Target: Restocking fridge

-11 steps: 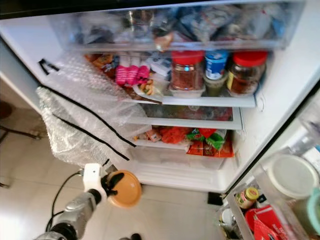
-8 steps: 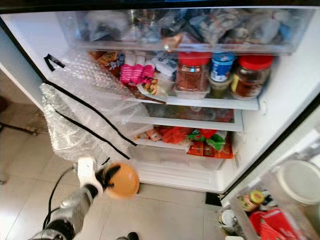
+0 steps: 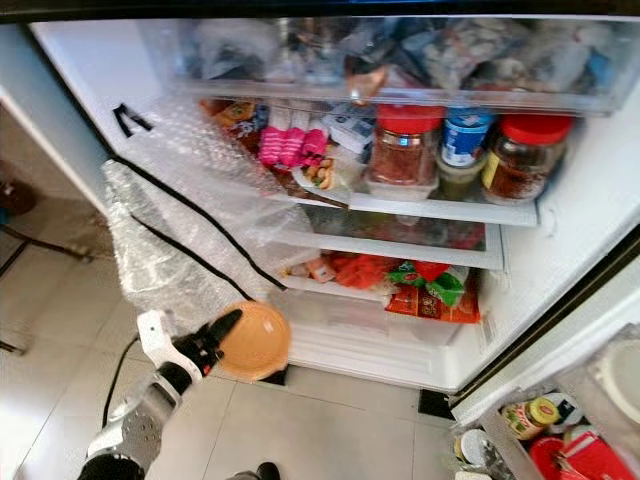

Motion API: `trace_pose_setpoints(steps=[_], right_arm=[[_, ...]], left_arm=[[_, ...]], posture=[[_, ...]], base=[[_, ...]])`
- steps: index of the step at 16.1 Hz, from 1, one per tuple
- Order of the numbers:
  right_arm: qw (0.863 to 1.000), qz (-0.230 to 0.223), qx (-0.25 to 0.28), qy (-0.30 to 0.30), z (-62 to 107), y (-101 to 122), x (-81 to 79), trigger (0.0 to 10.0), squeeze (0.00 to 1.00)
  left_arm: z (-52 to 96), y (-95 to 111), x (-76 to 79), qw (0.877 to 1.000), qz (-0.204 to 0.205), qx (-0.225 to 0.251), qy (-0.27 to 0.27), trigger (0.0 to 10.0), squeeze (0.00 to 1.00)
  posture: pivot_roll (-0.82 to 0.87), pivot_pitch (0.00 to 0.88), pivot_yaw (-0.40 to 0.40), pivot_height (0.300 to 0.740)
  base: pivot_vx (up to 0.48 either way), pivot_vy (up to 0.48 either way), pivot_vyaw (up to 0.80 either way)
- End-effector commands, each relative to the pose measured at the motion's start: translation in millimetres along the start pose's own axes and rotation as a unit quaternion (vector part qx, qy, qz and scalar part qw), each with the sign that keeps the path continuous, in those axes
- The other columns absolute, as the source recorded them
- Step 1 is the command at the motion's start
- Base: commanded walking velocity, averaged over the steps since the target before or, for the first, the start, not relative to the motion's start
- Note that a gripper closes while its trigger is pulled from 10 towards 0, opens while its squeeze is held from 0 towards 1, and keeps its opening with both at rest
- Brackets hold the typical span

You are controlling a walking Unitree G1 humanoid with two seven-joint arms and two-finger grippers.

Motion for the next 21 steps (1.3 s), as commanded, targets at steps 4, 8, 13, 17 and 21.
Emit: trace_pose_setpoints(steps=[4,8,13,17,21], right_arm=[[1.0,-0.01,-0.016,0.01,2.5,-12,-7.2,10.0,0.0],[1.0,-0.013,-0.015,0.01,2.4,-11,-7.0,10.0,0.0],[1.0,-0.011,-0.018,0.009,1.9,-11,-4.6,10.0,0.0],[1.0,-0.011,-0.019,0.008,1.5,-11,-3.1,10.0,0.0],[1.0,-0.012,-0.022,0.007,1.5,-12,-1.3,10.0,0.0]], left_arm=[[2.4,0,8.5,1.0,-0.004,-0.013,-0.005,10.0,0.0],[2.2,-2,16.0,1.0,-0.011,-0.021,-0.013,10.0,0.0],[2.6,0,19.5,1.0,-0.015,-0.019,-0.012,10.0,0.0],[2.7,1,19.3,1.0,-0.018,-0.018,-0.008,10.0,0.0],[0.0,3,23.1,1.0,-0.021,-0.017,-0.011,10.0,0.0]], posture=[[-0.04,0.111,0.09,0.74],[-0.03,0.128,0.088,0.74],[-0.02,0.14,0.081,0.74],[-0.02,0.143,0.078,0.74],[-0.02,0.144,0.077,0.74]], base=[[0.0,0.0,-0.39],[0.0,0.0,-0.78],[0.0,0.0,-0.78],[0.0,0.0,-0.78],[0.0,0.0,-0.78]])
Point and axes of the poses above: a point about 5 cm out from each wrist's last joint towards the gripper, its own z axis pointing back from the gripper into the wrist, its own y axis along the axis of the wrist's last joint, x = y × z, the point moved 6 cm from there along -z, pointing out of the wrist towards the gripper, and after that the axes turned 4 degrees about -z, right-handed, at the moved point
